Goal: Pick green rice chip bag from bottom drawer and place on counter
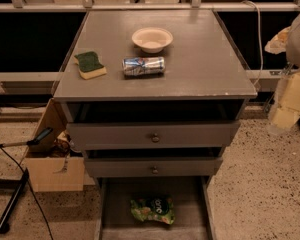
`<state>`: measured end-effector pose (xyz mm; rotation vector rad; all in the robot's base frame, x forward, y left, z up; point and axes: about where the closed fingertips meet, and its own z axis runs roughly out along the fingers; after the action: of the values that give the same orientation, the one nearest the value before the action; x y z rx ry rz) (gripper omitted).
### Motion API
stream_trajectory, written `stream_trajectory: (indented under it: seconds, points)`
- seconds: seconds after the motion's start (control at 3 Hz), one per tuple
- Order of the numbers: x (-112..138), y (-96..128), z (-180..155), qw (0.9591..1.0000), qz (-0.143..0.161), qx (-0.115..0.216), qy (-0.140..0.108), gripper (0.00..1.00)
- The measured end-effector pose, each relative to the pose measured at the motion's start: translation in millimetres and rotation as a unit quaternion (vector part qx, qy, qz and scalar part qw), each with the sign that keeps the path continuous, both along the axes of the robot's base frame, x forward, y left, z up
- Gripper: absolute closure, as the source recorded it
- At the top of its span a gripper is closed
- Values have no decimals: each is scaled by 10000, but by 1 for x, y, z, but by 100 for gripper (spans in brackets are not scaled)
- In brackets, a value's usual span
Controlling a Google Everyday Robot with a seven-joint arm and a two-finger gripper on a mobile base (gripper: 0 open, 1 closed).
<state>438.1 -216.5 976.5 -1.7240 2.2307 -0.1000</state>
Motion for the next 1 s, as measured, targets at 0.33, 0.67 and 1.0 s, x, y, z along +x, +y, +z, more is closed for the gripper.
stream_trajectory:
  seconds: [0.33, 0.67, 1.0]
  points:
    - [-4, 5, -1, 9999, 73, -40, -116, 0]
    - [-24, 14, -27, 9992, 287, 272, 38, 0]
    - [-56, 30, -100, 9886, 815, 1190, 442, 0]
